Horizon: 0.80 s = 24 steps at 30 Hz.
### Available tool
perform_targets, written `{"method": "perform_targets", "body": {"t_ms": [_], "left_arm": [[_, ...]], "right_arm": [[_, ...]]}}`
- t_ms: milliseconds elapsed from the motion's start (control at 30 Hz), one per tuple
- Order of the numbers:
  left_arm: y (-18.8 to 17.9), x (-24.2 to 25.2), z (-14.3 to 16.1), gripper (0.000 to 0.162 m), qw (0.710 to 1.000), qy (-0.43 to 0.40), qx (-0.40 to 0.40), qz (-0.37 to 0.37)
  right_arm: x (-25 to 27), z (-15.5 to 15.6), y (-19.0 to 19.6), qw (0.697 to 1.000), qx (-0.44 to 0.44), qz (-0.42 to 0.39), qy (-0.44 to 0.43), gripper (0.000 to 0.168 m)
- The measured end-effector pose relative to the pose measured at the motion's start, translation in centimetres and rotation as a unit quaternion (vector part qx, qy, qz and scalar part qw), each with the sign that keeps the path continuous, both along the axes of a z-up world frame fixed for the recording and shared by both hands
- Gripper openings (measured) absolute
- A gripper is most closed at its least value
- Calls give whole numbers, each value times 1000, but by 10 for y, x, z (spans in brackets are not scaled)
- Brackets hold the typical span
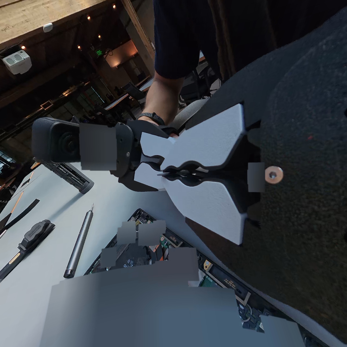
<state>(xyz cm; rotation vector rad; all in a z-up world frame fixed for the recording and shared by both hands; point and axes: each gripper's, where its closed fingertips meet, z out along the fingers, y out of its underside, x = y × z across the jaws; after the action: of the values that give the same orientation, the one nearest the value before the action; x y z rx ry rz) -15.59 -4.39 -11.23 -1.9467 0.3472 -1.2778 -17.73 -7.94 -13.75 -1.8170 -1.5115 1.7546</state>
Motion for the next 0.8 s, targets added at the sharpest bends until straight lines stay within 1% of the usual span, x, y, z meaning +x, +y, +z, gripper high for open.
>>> {"method": "perform_targets", "body": {"t_ms": [33, 133, 233, 300, 433, 467, 600, 633, 700, 733, 800], "left_arm": [[1, -1, 1, 0, 1000, -15, -8, 1], [7, -6, 7, 0, 999, -43, -14, 6], [11, -11, 15, 1, 998, -60, -16, 8], [12, -12, 21, 0, 998, -68, -15, 5], [13, -9, 25, 0, 998, -67, -12, -2], [12, -8, 25, 0, 998, -68, -12, -5], [12, -7, 26, 1, 997, -73, -7, -5], [12, -7, 24, 1, 998, -64, -3, -5], [15, -10, 14, 5, 1000, -18, 11, 9], [17, -14, 7, 10, 999, 20, 20, 19], [24, -24, -8, 28, 992, 109, 38, 49]], "right_arm": [[1, 0, 1, 1000, -3, -7, 3, 5], [8, -7, -6, 1000, -4, -6, -9, 28], [18, -20, -12, 999, 34, -11, -24, 33], [23, -21, -15, 999, 34, -17, -23, 28], [24, -10, -9, 999, 5, -48, 6, 5], [24, -10, -6, 999, 2, -54, 8, 2], [24, -9, -8, 999, -9, -52, 5, 0], [25, -11, -8, 999, -3, -53, -2, 0], [28, -15, -4, 998, 12, -66, -18, 0], [31, -16, -3, 997, 5, -71, -25, 0], [35, -16, 3, 995, -32, -89, -31, 0]]}}
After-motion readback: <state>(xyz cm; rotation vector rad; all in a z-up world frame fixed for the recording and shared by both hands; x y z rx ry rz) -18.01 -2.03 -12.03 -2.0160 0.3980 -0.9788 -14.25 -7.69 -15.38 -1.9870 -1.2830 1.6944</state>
